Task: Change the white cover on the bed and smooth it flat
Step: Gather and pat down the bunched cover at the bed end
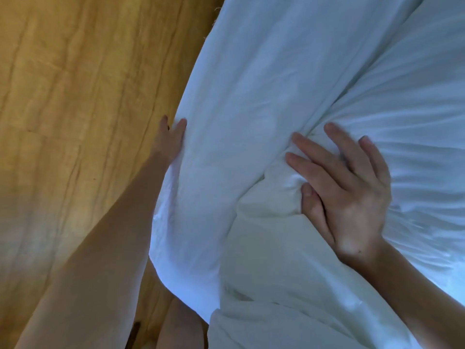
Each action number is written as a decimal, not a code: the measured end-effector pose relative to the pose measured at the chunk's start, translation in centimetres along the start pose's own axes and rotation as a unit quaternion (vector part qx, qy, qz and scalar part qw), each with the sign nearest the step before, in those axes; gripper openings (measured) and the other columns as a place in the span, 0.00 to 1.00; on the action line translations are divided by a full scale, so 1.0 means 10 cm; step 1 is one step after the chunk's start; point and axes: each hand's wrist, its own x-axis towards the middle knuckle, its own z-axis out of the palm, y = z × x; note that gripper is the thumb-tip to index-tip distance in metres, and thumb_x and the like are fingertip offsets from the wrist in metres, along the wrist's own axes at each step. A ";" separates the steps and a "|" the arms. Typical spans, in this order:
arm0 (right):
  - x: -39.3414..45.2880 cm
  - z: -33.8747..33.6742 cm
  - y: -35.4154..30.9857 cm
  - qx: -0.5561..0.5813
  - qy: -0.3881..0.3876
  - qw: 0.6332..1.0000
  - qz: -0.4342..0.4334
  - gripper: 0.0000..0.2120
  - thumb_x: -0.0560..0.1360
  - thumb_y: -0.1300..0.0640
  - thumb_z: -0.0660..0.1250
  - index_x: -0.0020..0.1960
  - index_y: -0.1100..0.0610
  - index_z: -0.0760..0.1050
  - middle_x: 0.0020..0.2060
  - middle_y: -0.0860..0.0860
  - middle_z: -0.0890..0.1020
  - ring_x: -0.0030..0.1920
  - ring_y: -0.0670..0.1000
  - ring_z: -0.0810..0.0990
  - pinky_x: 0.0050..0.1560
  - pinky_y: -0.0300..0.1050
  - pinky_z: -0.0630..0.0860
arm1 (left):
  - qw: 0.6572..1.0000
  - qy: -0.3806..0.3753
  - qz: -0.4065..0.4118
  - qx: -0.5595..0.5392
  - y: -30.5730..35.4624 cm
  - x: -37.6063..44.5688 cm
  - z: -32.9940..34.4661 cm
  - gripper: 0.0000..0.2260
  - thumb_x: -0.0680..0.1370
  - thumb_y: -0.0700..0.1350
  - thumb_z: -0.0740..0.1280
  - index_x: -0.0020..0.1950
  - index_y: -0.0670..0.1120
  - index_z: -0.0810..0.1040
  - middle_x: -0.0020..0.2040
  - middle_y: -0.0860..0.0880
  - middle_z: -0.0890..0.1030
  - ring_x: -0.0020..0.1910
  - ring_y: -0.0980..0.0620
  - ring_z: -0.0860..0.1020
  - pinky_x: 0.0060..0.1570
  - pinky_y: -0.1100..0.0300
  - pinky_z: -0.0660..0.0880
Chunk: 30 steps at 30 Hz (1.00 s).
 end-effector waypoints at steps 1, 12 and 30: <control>0.01 0.01 -0.01 0.000 -0.001 1.000 0.003 0.19 0.79 0.56 0.54 0.56 0.58 0.82 0.63 0.50 0.78 0.69 0.57 0.70 0.70 0.56 0.61 | 1.000 -0.010 0.001 0.002 0.02 0.06 -0.01 0.32 0.75 0.63 0.60 0.74 0.46 0.65 0.69 0.44 0.71 0.64 0.46 0.72 0.64 0.48 0.69; 0.03 0.05 0.01 0.006 0.007 1.000 0.016 0.18 0.79 0.56 0.54 0.54 0.57 0.82 0.62 0.50 0.79 0.68 0.57 0.72 0.69 0.55 0.63 | 0.972 0.168 0.136 0.096 0.14 -0.11 -0.15 0.12 0.76 0.42 0.61 0.32 0.43 0.66 0.28 0.51 0.62 0.29 0.52 0.61 0.31 0.57 0.56; -0.08 -0.17 0.02 0.066 0.086 0.993 0.041 0.15 0.77 0.55 0.58 0.58 0.63 0.69 0.52 0.65 0.81 0.59 0.60 0.69 0.65 0.55 0.63 | 0.914 0.025 0.272 0.300 0.79 -3.64 0.02 0.15 0.79 0.58 0.53 0.55 0.52 0.73 0.35 0.54 0.80 0.34 0.53 0.78 0.34 0.57 0.74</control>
